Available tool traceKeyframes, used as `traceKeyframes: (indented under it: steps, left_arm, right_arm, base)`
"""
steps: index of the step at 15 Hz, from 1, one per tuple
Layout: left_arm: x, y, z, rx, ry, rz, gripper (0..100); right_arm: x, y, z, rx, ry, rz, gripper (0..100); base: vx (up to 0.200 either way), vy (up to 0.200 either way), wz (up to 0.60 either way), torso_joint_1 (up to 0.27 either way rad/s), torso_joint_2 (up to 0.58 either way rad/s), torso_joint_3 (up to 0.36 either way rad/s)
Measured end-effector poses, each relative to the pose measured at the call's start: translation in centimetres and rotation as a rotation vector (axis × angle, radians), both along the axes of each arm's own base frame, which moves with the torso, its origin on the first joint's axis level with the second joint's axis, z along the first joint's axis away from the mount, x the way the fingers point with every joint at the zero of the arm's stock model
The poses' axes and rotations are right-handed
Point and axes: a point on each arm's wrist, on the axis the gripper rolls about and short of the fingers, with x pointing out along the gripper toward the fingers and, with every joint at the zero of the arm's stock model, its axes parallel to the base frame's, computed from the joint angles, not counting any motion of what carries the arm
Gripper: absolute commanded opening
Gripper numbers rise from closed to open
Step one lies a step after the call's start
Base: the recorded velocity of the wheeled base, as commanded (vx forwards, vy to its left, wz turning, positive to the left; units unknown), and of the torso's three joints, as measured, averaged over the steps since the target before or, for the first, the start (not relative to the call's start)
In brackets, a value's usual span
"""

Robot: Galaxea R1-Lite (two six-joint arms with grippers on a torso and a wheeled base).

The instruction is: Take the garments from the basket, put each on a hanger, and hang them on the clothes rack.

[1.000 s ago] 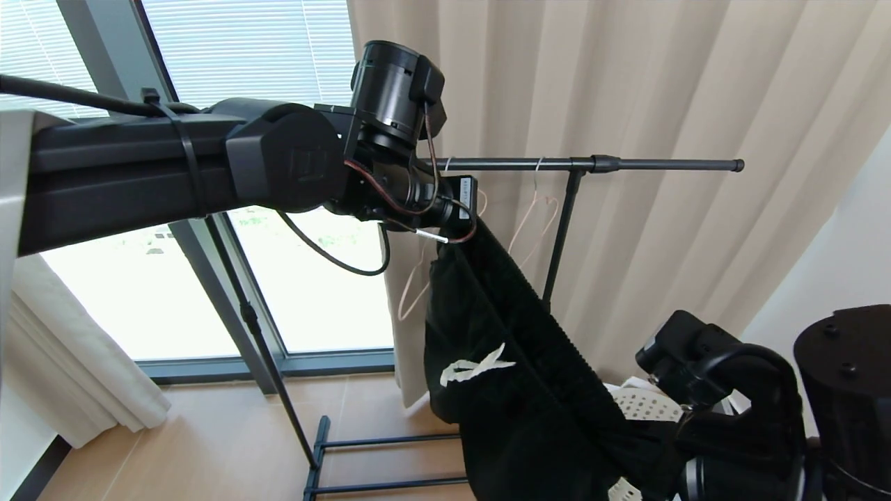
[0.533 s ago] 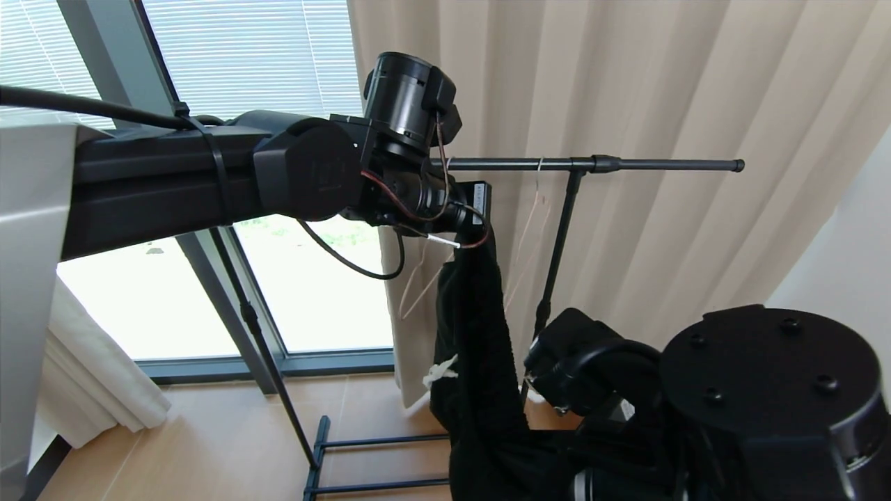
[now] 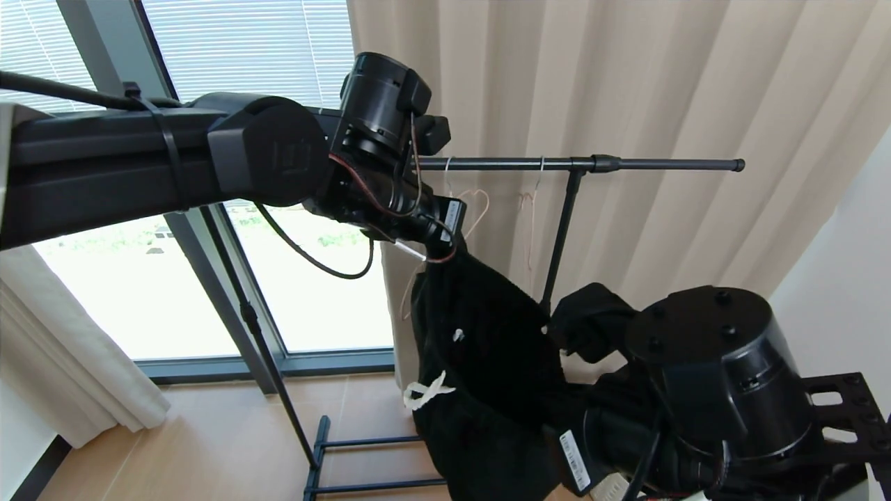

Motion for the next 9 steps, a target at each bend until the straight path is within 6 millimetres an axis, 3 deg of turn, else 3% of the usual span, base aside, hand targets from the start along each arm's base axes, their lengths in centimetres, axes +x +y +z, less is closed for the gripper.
traceKeyframes:
  steps: [5, 9]
  left_arm:
    - [-1.8, 3.2, -1.9, 0.121, 0.074, -0.004, 0]
    - [-4.8, 5.0, -3.1, 0.181, 0.124, -0.031, 0]
  right_arm:
    - [4.6, -4.3, 0.6, -0.046, -0.043, -0.189, 0]
    - [7.6, -4.9, 2.7, -0.032, -0.108, -0.244, 0]
  base:
    - [0.0, 0.0, 0.0, 0.0, 0.0, 0.0]
    - [0.0, 0.0, 0.0, 0.0, 0.0, 0.0]
